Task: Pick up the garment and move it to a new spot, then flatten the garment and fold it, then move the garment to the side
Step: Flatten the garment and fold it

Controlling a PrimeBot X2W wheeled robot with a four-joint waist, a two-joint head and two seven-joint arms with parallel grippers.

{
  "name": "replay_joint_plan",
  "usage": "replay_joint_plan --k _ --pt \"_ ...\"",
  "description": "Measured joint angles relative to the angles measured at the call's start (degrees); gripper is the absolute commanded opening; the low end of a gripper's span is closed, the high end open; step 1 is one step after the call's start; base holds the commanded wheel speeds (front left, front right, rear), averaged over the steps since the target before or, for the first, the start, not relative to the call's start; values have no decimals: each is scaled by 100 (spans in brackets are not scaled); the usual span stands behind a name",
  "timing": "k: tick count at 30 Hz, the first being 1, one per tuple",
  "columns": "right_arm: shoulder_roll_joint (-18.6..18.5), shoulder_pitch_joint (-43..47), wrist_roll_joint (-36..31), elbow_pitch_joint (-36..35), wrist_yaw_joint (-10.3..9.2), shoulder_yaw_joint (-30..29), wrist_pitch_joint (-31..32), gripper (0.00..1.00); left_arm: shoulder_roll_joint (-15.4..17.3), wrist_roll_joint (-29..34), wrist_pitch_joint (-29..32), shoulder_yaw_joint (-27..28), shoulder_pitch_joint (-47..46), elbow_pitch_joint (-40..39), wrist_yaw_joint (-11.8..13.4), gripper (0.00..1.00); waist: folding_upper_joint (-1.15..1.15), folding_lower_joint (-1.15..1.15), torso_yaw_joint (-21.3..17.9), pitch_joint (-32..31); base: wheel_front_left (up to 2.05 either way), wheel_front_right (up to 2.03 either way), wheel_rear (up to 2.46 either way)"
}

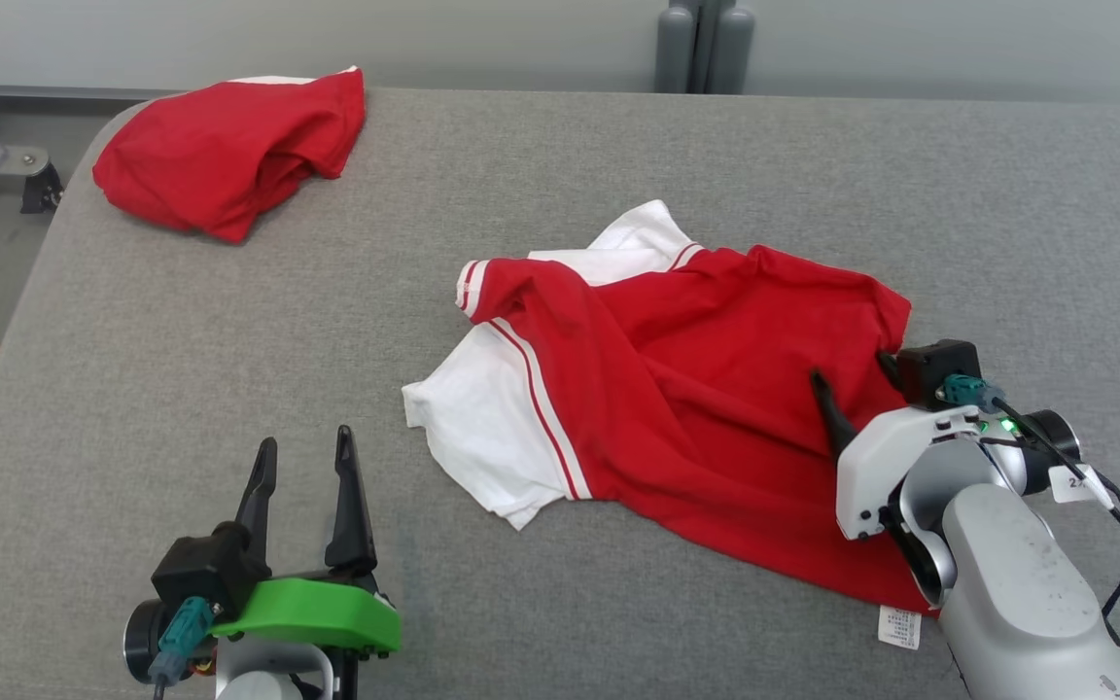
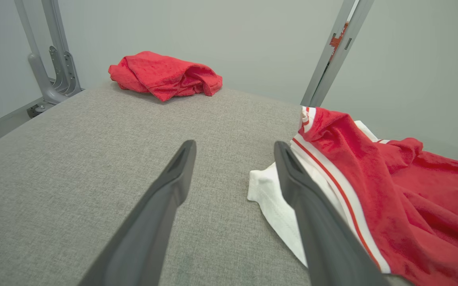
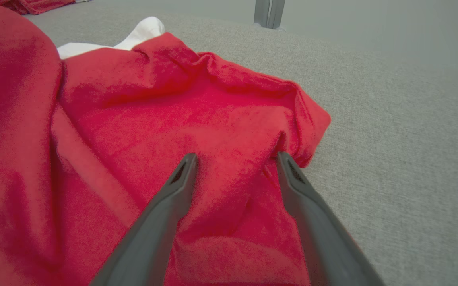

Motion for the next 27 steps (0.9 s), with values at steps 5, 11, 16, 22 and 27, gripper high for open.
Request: replay_joint_plan --k 5,11,16,22,27 --pt "-81 -300 285 461 0 144 315 26 -16 0 0 -48 9 -100 44 100 0 0 205 34 0 0 0" --pt "-388 -839 296 648 0 144 260 0 -21 -5 0 -97 9 -265 67 100 0 0 374 143 0 0 0" --pt "-683 -1418 148 825 0 276 269 0 -24 -67 0 -229 -19 -398 96 100 0 0 486 287 0 0 0" --pt "-1077 -2217 41 1223 0 467 282 0 -27 -190 0 -419 -148 -485 159 100 0 0 712 483 0 0 0" --pt "-1282 -2845 -108 1647 0 512 204 0 -27 -282 0 -541 -228 -567 230 100 0 0 923 674 0 0 0"
